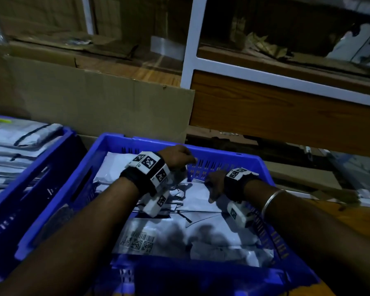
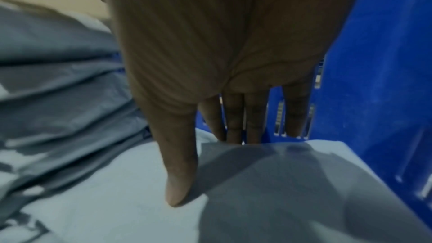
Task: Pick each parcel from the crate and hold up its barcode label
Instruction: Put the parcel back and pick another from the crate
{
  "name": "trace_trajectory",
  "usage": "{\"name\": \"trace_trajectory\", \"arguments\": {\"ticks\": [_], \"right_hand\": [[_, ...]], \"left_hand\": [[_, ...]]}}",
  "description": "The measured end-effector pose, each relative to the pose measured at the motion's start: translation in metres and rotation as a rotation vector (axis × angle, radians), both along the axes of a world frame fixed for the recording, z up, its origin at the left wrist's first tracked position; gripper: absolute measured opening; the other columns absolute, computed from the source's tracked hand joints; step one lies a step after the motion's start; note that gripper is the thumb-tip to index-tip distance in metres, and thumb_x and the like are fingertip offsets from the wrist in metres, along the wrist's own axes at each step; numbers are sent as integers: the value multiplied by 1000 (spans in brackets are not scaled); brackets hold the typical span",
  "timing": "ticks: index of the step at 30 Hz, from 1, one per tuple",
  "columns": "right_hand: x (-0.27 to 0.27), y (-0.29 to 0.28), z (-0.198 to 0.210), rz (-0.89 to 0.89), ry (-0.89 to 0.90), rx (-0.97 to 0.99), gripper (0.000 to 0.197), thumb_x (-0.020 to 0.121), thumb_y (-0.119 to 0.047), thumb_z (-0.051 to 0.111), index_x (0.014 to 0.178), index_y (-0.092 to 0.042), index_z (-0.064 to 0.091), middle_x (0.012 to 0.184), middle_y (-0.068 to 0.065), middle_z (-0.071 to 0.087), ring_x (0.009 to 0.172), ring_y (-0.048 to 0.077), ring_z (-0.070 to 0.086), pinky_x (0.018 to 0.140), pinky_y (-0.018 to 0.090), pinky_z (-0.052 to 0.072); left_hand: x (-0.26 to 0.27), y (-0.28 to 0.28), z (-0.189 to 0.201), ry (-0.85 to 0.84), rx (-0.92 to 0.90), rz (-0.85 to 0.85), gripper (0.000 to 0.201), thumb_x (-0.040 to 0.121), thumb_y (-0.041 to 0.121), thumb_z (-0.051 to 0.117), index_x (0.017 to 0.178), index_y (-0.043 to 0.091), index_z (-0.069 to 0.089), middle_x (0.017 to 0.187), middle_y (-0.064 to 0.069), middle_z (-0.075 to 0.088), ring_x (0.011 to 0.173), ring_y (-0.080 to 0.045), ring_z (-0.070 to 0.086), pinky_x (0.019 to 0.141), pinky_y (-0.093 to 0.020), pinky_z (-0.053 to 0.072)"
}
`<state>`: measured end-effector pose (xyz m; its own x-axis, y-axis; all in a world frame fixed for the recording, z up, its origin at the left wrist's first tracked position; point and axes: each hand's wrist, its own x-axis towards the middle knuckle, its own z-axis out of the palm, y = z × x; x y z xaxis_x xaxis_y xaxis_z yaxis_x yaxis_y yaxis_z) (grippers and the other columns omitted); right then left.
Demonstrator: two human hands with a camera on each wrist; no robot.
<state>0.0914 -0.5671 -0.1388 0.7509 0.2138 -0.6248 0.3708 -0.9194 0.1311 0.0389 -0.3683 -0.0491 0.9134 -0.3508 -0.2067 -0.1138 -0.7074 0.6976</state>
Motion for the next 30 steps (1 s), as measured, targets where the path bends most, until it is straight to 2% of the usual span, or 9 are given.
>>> {"name": "trace_trajectory", "arguments": {"ticks": [2,3,6,10,13,16,19,21,30], "right_hand": [[7,-5,-7,-8,30,-20,39,64,-47,83,65,-16,59,72,3,64,70,23,59,76,42,58],[10,-8,-12,-21,42,-11,42,60,-49,83,61,-17,56,66,-2,60,69,23,59,76,45,58],[16,-16,-25,-21,32,15,47,51,-57,82,63,-19,56,67,-5,59,78,27,64,79,46,58],[2,-13,-22,-117,-33,127,76,51,-62,87,103,-10,67,104,9,70,96,28,66,85,43,56],[-18,-7,-3,-158,-79,142,68,72,-38,84,124,-9,53,125,10,59,112,29,58,93,37,49],[-21,-8,1,-170,-69,151,56,82,-29,77,127,-8,52,126,12,57,118,30,55,92,35,44],[-21,-10,11,-204,-121,174,22,76,-18,74,91,-7,64,88,9,59,90,27,64,71,37,48],[-25,-9,24,-218,-137,199,22,72,-15,72,87,0,68,78,8,56,76,21,56,63,34,43],[-35,-32,87,-248,-265,267,35,74,-12,73,109,-13,73,106,11,71,96,28,65,79,31,51]], "left_hand": [[1,-1,-1,13,14,-8,32,96,32,56,117,9,65,110,-15,66,101,-31,62,68,-25,45],[2,-1,-2,17,9,-9,32,96,32,56,116,9,66,108,-15,66,100,-31,62,67,-25,46],[5,-1,-1,17,-45,1,30,96,33,56,110,9,67,75,-4,63,58,-12,53,39,-12,35],[7,-2,-2,16,-61,-7,24,96,33,55,104,13,66,67,0,60,49,-5,45,34,-11,29],[7,-2,-3,20,-69,-17,23,97,33,54,102,14,65,69,-1,61,50,-6,45,35,-11,30],[10,-1,-6,22,-66,-7,27,96,33,56,105,10,67,86,-11,69,58,-8,51,46,-14,36],[14,0,-14,17,-76,37,27,93,30,61,103,8,69,107,-18,68,86,-25,61,70,-26,45],[14,0,-16,27,-97,63,27,92,28,62,103,5,70,110,-20,67,98,-31,63,82,-31,47],[10,-2,-20,-8,-91,70,25,92,26,62,102,4,70,111,-22,67,108,-33,61,90,-34,47]]}}
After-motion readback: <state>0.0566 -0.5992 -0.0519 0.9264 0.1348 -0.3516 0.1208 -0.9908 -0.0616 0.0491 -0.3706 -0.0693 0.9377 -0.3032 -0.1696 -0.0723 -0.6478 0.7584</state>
